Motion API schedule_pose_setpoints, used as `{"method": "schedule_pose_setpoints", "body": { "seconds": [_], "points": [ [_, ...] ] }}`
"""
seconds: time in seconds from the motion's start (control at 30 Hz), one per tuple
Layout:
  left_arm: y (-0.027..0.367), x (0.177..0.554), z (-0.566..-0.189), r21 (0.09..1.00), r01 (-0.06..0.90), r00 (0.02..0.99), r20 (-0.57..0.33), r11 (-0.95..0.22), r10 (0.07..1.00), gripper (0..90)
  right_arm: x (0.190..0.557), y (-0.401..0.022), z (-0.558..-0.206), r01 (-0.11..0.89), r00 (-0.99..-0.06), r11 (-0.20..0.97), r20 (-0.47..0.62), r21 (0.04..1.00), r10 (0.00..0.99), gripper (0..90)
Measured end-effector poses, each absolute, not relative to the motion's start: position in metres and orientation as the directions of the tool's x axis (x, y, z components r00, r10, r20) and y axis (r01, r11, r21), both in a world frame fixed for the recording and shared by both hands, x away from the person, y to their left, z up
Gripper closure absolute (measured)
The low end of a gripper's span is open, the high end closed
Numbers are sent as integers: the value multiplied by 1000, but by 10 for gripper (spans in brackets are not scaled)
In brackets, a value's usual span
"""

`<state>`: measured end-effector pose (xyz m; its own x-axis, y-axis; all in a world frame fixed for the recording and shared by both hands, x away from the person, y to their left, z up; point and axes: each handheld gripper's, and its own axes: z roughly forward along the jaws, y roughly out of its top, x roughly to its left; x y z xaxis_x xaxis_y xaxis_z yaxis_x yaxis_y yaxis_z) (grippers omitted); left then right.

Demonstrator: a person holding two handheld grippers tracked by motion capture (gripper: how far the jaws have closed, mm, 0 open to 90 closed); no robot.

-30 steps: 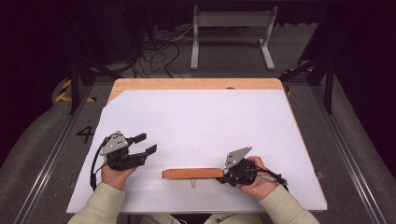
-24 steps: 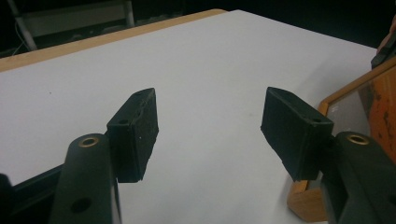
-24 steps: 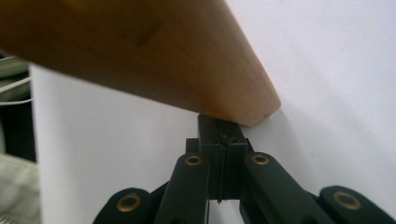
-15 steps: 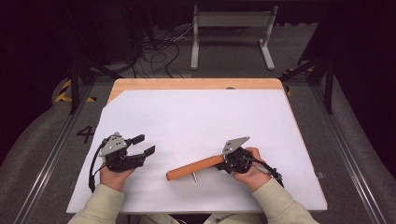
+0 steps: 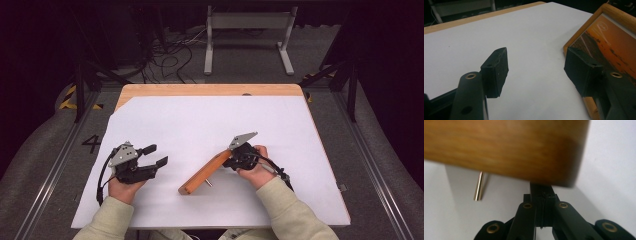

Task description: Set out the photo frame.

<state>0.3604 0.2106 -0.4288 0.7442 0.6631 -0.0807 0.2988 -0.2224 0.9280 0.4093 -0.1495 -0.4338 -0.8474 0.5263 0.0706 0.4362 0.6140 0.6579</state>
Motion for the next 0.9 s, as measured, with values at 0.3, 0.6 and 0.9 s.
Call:
{"method": "schedule_pose_setpoints", "body": {
  "seconds": [0.3,0.6,0.9],
  "points": [
    [206,360,-430,916,301,741,-50,-265,670,356,439,-132,-431,465,-828,554,117,691,549,900],
    [205,361,-432,910,306,747,-47,-279,664,355,458,-109,-431,476,-828,539,148,695,541,900],
    [204,362,-433,908,310,751,-51,-283,659,354,467,-95,-437,473,-830,502,176,724,529,900]
  ]
}}
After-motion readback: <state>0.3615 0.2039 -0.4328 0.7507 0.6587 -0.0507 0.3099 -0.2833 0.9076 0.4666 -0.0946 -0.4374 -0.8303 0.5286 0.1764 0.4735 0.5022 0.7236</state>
